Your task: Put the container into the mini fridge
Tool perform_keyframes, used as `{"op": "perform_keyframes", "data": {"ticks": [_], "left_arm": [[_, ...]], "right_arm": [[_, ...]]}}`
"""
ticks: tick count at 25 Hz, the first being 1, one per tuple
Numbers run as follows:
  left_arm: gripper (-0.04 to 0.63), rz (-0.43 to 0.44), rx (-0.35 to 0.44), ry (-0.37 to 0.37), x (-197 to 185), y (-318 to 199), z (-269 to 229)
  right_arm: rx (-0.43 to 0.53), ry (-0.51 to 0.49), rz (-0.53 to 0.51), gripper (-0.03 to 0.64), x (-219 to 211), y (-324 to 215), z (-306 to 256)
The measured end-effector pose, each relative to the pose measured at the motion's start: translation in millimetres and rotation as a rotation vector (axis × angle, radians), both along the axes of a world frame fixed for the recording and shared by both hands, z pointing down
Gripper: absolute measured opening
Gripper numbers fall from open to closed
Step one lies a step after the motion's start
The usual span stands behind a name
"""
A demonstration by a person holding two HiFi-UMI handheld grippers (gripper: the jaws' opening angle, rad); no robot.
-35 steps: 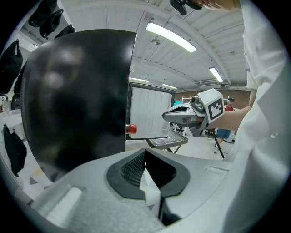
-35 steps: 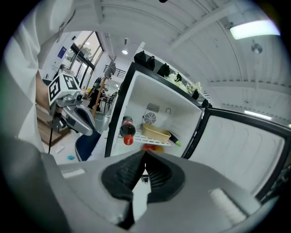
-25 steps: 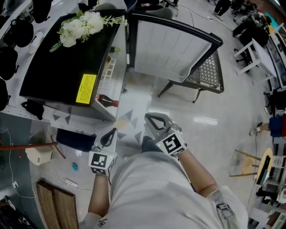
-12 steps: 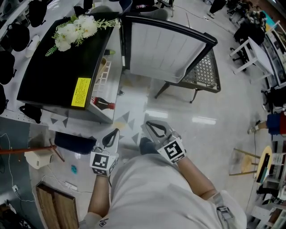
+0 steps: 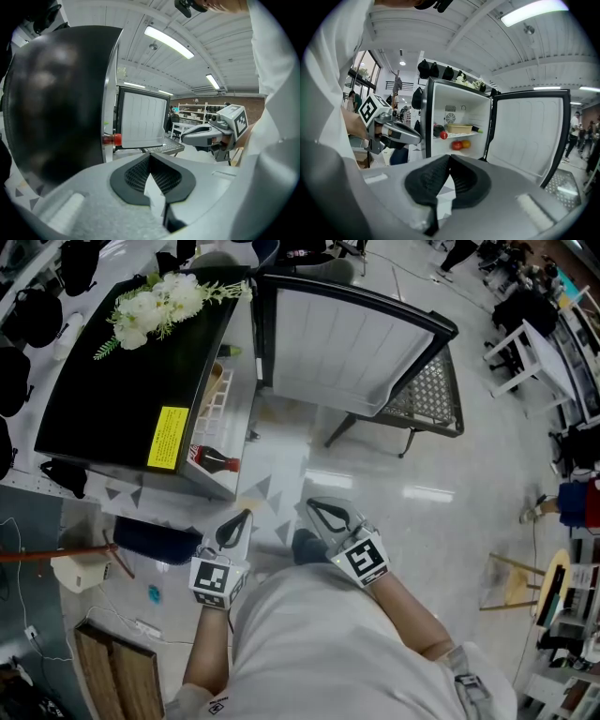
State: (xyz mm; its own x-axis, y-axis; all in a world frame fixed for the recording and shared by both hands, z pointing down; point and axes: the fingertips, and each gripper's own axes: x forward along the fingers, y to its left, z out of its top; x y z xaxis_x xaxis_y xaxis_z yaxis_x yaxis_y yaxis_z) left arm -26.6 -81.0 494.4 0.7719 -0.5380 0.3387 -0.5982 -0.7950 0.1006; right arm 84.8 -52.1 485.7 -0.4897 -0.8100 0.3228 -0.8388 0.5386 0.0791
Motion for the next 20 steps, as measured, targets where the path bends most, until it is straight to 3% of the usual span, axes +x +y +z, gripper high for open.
{"op": "perform_keyframes", "data": {"ticks": [20], "left_arm": [[0.009,-0.002,-0.015,-0.006,6.4,-11.6,3.3]], "right_arm": [[-0.020,-0.001,-0.006,0.003,5.4,-12.9,8.9]]}}
